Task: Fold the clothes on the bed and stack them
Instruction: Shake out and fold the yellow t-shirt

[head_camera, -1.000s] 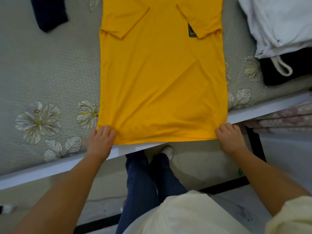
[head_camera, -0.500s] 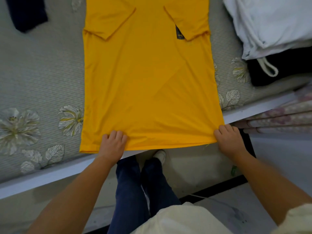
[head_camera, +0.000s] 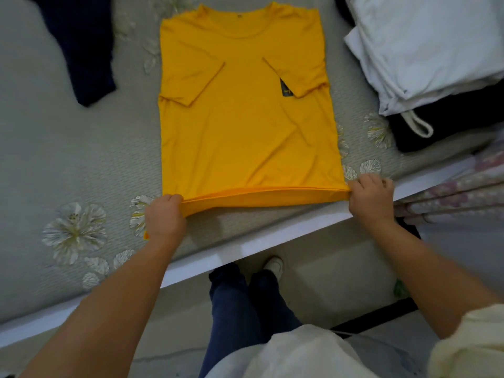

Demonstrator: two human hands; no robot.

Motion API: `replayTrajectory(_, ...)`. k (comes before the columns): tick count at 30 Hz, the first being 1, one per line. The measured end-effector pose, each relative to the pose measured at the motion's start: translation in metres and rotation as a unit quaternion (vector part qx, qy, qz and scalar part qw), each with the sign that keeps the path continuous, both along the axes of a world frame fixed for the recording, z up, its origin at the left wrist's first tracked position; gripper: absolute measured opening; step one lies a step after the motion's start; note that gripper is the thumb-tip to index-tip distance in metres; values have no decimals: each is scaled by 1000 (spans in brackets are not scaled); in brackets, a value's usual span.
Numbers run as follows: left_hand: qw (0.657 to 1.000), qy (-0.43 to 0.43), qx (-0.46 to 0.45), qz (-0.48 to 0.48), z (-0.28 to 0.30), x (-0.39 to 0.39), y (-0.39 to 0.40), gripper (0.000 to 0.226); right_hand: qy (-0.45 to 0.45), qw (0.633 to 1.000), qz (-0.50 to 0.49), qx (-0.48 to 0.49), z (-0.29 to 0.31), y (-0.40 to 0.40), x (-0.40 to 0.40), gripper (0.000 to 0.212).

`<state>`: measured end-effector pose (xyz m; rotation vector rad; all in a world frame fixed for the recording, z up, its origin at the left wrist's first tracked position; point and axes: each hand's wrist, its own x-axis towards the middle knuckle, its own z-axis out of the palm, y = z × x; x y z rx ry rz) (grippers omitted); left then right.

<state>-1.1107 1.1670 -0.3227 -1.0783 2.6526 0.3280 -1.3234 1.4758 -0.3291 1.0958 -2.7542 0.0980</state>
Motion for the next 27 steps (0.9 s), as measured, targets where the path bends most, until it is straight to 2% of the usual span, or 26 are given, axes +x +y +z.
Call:
replayTrajectory(3,999,17,-27,28,18,-36,-13,17,-13,998,-52,-26,28,-26,-27,15)
replayTrajectory(6,997,41,-64,34,29,-71,-34,19,11,995,-77,-59,48,-55,-56,13)
replayTrajectory(10,992,88,-91,-22,33,-112,-73,27,58,994,-59,-74,61,-90,-97,15)
replayTrajectory(14,969,185,-116,-118,44,-157,-109,29,97,993,-46,-45,67,-125,-139,15)
replayTrajectory(17,958,168,-136,-190,46,-187,-144,27,124,991,-42,-20,65,-145,-177,21)
replayTrajectory(19,958,154,-136,-201,39,-207,-169,29,140,989,-40,-10,54,-159,-201,25)
replayTrajectory(22,969,116,-109,-189,19,-241,-205,33,132,990,-56,8,36,-187,-239,21)
replayTrajectory(25,990,12,-79,-119,0,-269,-236,30,107,992,-67,5,23,-211,-272,14)
replayTrajectory(27,991,-29,-78,-108,-6,-288,-254,33,95,993,-65,7,14,-225,-294,14)
